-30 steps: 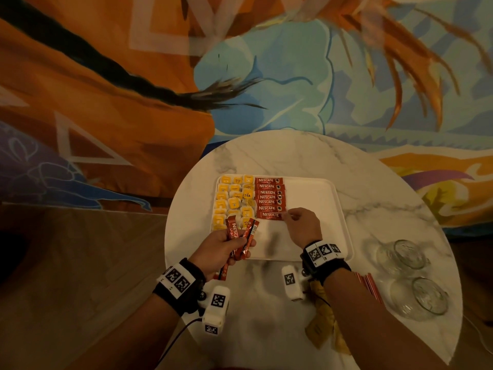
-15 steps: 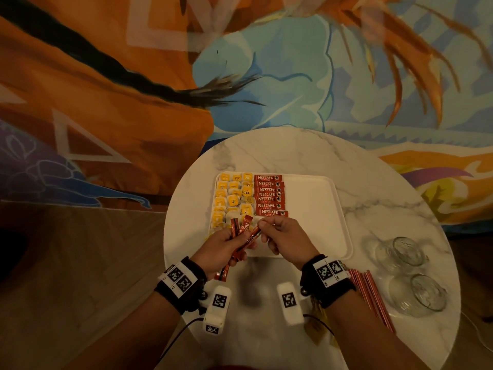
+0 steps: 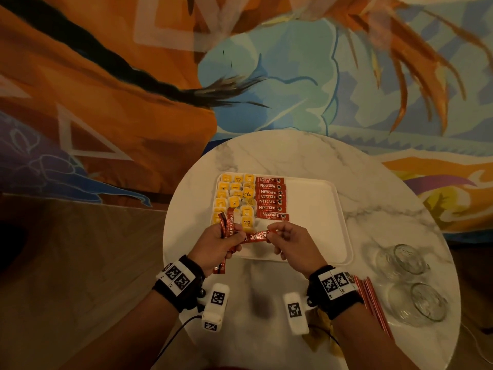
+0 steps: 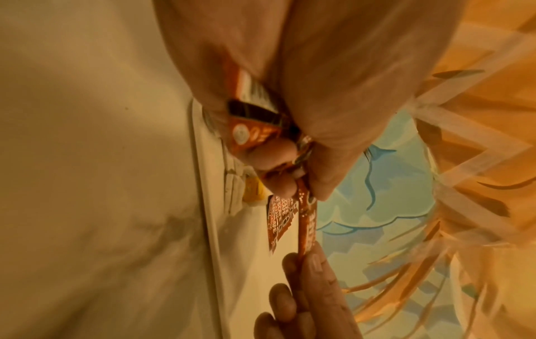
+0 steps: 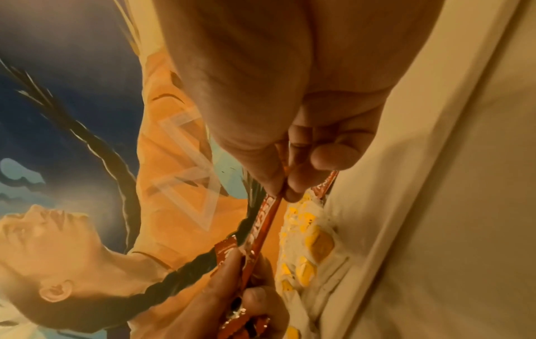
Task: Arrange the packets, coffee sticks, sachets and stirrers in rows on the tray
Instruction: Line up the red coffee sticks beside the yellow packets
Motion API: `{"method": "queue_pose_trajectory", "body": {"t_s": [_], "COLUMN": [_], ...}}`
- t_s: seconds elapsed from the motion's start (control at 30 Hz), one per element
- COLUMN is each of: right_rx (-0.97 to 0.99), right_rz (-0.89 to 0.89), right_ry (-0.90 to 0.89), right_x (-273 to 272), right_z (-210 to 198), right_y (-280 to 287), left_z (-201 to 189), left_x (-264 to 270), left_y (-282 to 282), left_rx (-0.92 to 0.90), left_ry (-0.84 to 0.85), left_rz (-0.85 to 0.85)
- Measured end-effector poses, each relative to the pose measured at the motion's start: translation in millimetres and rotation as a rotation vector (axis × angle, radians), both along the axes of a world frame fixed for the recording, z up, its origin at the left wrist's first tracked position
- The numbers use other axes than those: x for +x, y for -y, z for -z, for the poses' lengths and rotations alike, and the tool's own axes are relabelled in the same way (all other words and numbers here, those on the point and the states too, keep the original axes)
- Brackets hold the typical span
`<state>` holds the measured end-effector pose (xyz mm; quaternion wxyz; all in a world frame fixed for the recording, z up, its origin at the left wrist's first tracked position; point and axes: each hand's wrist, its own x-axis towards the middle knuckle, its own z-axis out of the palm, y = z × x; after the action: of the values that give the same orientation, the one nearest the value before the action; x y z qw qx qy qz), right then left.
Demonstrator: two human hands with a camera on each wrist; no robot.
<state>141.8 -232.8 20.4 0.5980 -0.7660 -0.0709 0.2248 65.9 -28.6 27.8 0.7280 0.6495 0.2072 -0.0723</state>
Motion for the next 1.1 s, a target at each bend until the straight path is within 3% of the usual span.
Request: {"method": "queue_pose_trajectory", "body": {"t_s": [0.13,0.27,0.4,0.63,0.87,1.1], "right_rx": [-0.007,0.022,0.016,0.041,-0.011,-0.018], "right_rz": [0.03,0.102,0.031,-0.076,-0.151,-0.038], "right_ry": [-0.017,-0.013,0.002,0.048,-0.001,-0.008], "right_x": [-1,3,4,-2,-5,3], "right_z": [6,4,4,4,11,15], "right_y": [6,8,1,-13,-5,7], "left_z": [1,1,-2,4,2,1], "left_x": [-1,-5,-11,-6,1,-5], "left_y": [2,5,21,24,13,14], "left_rx": [-0.002,0.136,0.115,0.094,0.017,-0.05], "left_ry": [-0.028,-0.065,-0.06,-0.048,-0.021,-0.067], "left_rz": [0.01,0.24,0.367,0.256,-0.011,0.035]}}
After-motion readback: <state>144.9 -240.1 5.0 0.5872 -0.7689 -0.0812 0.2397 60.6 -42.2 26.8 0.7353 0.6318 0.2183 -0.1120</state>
